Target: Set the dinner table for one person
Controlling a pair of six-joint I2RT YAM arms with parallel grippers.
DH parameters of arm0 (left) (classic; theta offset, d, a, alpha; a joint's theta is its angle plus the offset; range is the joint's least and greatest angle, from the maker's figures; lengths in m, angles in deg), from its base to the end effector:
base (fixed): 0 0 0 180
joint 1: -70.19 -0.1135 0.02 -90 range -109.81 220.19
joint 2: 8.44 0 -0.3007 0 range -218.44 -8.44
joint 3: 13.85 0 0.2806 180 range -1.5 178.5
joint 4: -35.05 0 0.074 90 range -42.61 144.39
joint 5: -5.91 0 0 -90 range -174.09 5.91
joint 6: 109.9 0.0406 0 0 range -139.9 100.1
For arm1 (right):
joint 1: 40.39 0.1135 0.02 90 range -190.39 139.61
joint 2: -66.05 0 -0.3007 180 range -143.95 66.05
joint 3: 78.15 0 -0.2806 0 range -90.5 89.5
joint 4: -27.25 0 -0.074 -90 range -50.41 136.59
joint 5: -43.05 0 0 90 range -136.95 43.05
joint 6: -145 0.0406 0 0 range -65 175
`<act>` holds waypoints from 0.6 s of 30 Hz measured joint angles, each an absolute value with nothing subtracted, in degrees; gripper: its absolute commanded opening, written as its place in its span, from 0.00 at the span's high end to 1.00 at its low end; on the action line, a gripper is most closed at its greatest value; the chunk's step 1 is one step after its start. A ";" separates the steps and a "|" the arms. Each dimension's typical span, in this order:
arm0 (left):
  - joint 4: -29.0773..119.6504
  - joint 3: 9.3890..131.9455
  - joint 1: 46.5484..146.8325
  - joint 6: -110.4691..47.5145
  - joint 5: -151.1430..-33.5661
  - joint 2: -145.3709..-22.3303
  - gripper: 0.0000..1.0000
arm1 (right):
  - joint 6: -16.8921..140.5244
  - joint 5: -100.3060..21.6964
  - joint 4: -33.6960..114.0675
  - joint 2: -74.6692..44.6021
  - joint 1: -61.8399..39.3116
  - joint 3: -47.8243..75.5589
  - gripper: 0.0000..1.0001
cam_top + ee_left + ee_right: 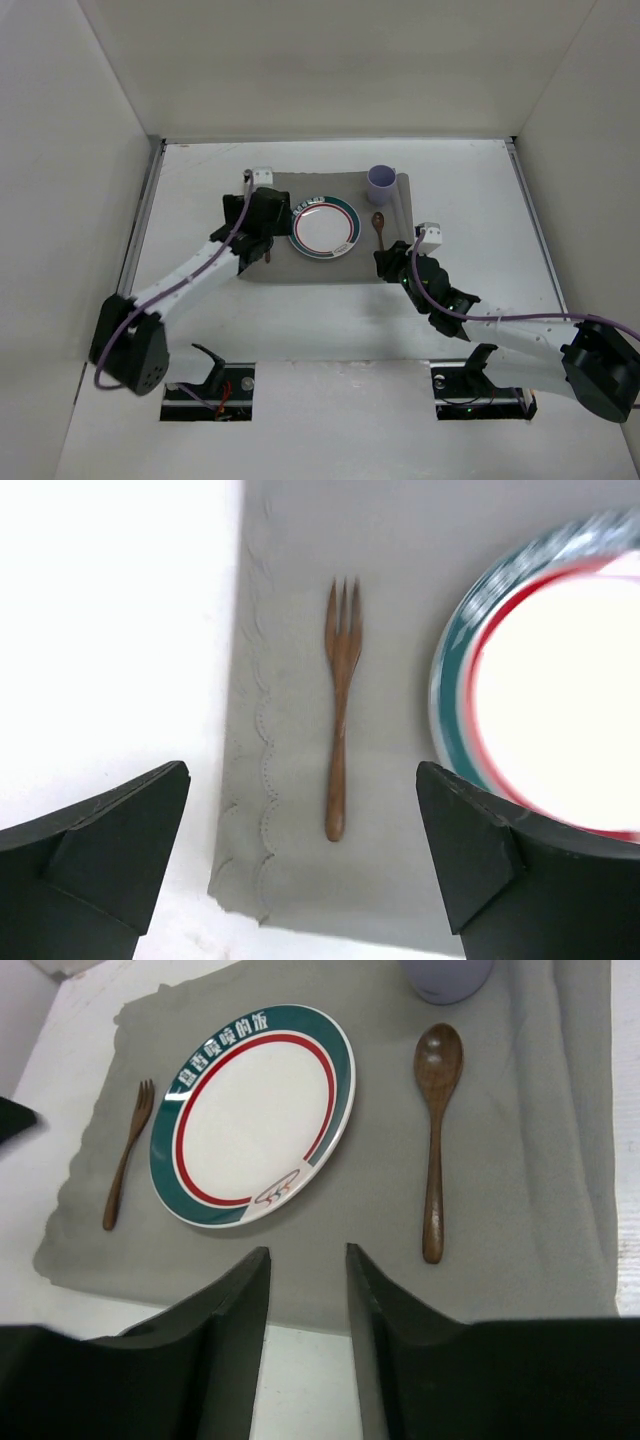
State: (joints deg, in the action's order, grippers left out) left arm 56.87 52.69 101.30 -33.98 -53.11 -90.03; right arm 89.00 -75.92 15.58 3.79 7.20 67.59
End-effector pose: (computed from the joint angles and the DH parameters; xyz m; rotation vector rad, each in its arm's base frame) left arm 0.2968 -0.1547 0.2728 0.0231 2.1138 0.1335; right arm 0.1716 0.1587 0.2171 0.1343 1.8476 0.5344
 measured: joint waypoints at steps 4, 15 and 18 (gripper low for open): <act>55.82 49.70 101.15 -37.18 -52.13 -74.44 0.00 | 89.04 -75.92 15.80 3.96 7.20 67.59 0.83; 60.54 21.81 89.98 -58.03 -48.72 -38.64 0.00 | 88.93 -77.03 15.95 3.68 10.04 67.55 0.66; 65.80 18.29 83.60 -64.15 -48.52 -33.55 0.00 | 88.85 -78.37 15.97 3.48 11.03 67.55 0.60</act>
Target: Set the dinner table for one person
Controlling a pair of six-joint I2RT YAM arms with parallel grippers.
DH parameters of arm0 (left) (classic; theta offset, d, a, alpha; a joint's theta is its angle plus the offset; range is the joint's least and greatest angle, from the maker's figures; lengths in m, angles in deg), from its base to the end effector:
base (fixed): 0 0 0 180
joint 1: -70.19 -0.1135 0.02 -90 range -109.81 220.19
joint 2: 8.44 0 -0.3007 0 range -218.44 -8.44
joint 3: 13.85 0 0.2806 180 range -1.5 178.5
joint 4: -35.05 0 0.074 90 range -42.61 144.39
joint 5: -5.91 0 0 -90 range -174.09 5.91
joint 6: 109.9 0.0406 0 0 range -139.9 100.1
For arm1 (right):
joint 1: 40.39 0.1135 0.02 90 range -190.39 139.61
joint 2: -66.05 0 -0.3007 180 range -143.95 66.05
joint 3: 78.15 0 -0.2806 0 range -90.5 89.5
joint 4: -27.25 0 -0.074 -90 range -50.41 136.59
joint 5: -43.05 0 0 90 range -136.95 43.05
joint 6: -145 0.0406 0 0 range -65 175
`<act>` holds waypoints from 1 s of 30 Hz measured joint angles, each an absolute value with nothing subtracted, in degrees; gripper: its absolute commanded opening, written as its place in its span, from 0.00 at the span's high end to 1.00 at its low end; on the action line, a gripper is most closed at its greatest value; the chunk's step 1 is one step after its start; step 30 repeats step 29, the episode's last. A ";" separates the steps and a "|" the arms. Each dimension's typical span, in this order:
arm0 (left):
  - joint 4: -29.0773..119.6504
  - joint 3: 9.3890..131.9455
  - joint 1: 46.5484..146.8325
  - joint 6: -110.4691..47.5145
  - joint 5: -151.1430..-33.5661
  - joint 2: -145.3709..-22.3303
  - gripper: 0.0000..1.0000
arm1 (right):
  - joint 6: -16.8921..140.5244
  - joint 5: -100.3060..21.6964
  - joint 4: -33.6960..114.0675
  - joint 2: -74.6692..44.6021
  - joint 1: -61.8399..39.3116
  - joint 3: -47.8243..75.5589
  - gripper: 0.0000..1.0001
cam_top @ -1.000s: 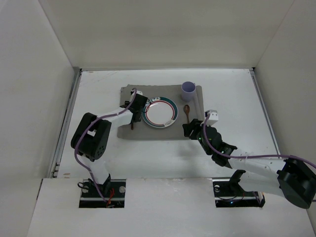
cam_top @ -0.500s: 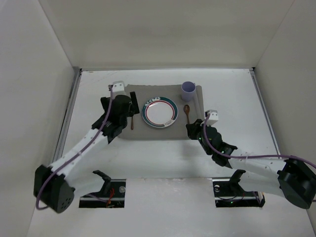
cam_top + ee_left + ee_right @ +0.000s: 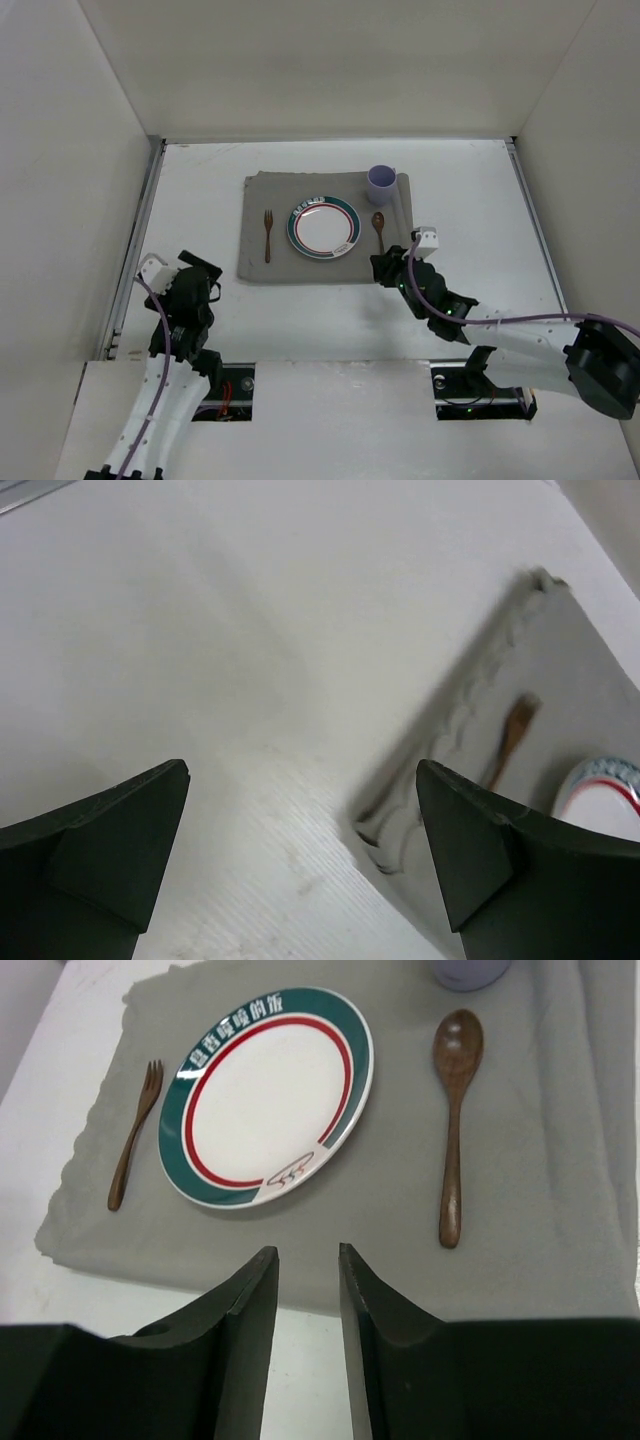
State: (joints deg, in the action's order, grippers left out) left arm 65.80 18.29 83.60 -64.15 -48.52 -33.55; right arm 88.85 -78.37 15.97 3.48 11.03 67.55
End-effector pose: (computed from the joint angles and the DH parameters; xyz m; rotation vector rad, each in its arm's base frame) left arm 0.1263 -0.0058 0.2324 -0.8720 1.6933 -0.0630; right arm 0.1615 0.1686 0.2157 0.0963 1.8537 0.5349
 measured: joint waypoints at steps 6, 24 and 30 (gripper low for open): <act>69.87 16.15 72.74 -69.41 -51.06 -34.03 0.00 | 88.98 -83.92 15.27 13.58 9.52 71.68 0.50; 67.20 16.45 67.67 -69.55 -56.72 -43.45 0.00 | 93.87 -90.04 15.06 26.23 3.16 78.17 0.44; 66.79 17.04 69.35 -68.87 -56.63 -44.28 0.00 | 93.90 -88.73 15.10 22.02 3.16 78.06 0.44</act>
